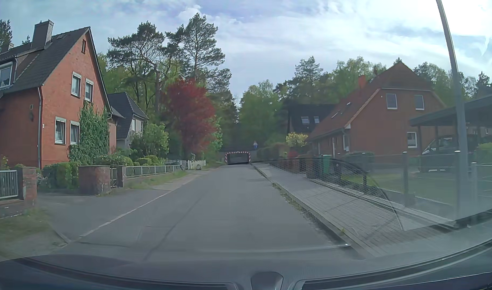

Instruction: Follow the waypoints while adhering to traffic rules and regulations

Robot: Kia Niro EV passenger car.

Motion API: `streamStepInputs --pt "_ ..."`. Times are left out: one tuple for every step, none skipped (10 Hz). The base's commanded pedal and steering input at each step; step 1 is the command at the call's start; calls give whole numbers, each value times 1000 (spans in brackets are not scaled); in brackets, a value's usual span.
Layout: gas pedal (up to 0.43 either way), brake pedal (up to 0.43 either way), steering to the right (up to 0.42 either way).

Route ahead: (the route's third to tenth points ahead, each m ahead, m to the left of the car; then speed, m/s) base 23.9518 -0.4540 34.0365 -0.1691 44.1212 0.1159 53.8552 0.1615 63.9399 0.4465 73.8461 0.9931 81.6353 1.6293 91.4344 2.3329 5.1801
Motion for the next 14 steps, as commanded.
streamStepInputs --pt "87 0 -3" --pt "87 0 -4" --pt "87 0 -4" --pt "87 0 -4" --pt "87 0 -6" --pt "87 0 -7" --pt "87 0 -7" --pt "87 0 -7" --pt "87 0 -7" --pt "87 0 -7" --pt "87 0 -7" --pt "87 0 -7" --pt "87 0 -7" --pt "87 0 -8"
